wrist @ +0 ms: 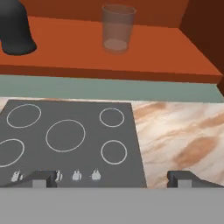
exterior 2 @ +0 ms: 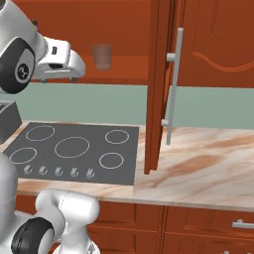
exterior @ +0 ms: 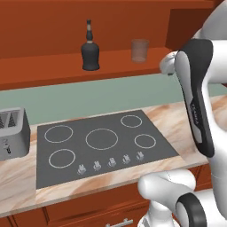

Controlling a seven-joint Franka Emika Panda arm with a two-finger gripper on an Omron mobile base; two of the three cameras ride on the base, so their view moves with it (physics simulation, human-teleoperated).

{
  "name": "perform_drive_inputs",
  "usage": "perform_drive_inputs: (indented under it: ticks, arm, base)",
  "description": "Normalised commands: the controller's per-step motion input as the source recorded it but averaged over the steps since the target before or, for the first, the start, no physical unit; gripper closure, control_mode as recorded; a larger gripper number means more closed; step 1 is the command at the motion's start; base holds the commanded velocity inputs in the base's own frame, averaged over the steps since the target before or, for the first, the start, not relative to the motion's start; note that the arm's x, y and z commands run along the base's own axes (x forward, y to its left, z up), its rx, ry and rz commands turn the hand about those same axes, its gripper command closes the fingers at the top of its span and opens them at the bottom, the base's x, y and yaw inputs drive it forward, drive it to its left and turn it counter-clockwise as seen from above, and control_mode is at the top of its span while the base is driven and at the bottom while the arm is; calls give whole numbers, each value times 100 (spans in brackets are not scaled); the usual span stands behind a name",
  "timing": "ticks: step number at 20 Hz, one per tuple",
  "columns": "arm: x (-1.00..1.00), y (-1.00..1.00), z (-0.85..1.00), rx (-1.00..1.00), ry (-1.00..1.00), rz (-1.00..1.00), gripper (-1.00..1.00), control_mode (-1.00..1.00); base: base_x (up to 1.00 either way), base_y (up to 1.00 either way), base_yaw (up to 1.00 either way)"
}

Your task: There is a bowl on the dining counter. Grab a lemon wedge from the fridge and place it in the bowl. Then get the liquor bottle and glass cup from the cabinet and place them next to the bowl.

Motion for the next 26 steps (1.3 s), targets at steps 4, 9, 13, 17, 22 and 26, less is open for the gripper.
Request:
perform_drive_inputs:
  ticks: [4,9,13,17,22,26]
  arm:
    - [55,11,0,-23,-11,26,-100,-100]
    - [52,6,0,-24,-4,20,-100,-100]
    - [29,3,6,-21,0,14,-100,-100]
    - [21,12,18,-19,1,10,-100,-100]
    - [38,33,15,-18,3,4,-100,-100]
    - [40,34,1,-17,0,0,-100,-100]
  base:
    - [0,0,0]
    - [0,0,0]
    - [0,0,0]
    - [0,0,0]
    - [0,0,0]
    - [0,0,0]
